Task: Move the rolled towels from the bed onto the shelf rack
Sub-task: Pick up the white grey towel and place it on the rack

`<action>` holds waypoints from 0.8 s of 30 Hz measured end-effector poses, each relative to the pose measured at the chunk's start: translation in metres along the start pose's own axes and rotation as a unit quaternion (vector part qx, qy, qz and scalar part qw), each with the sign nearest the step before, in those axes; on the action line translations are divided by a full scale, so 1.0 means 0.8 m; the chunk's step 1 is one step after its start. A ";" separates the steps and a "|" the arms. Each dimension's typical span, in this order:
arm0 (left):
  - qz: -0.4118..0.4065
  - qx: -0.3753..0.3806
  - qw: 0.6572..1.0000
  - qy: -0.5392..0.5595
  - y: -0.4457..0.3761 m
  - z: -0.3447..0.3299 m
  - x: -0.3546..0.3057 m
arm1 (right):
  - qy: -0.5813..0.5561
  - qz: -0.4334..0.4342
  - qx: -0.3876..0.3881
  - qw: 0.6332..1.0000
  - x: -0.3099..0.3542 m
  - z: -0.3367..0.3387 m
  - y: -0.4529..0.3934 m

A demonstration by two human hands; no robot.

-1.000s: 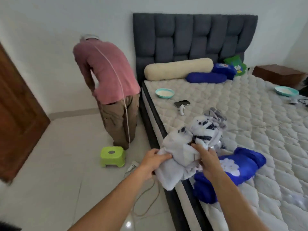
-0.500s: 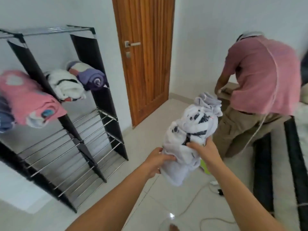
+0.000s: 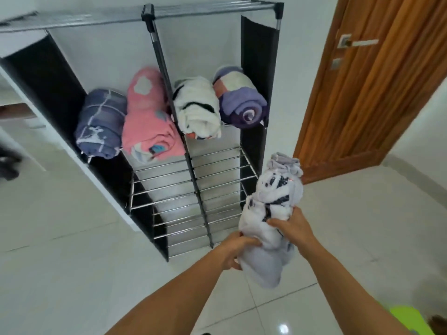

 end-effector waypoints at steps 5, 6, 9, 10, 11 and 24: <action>0.041 -0.044 0.997 0.050 -0.052 0.034 -0.019 | 0.043 -0.024 0.048 0.998 0.034 -0.047 -0.097; 0.050 -0.047 0.996 0.062 -0.063 0.041 -0.024 | 0.053 -0.028 0.055 0.997 0.043 -0.057 -0.113; 0.079 -0.044 0.991 0.100 -0.108 0.068 -0.039 | 0.082 -0.038 0.066 0.994 0.058 -0.087 -0.166; 0.089 -0.033 0.990 0.108 -0.124 0.074 -0.042 | 0.092 -0.042 0.069 0.993 0.064 -0.096 -0.182; 0.098 -0.026 0.987 0.122 -0.137 0.080 -0.050 | 0.097 -0.042 0.072 0.992 0.071 -0.105 -0.199; 0.032 -0.053 0.980 0.187 -0.327 0.144 -0.110 | 0.182 0.020 0.067 0.981 0.127 -0.187 -0.389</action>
Point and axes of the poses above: each hand's wrist, its own y-axis away from the middle knuckle, its own z-axis out of the back of the hand, x = y × z, the point moved 8 cm from there along -y, towards the middle knuckle, and after that the axes turned 7 degrees about -z, right-handed, at the moved point
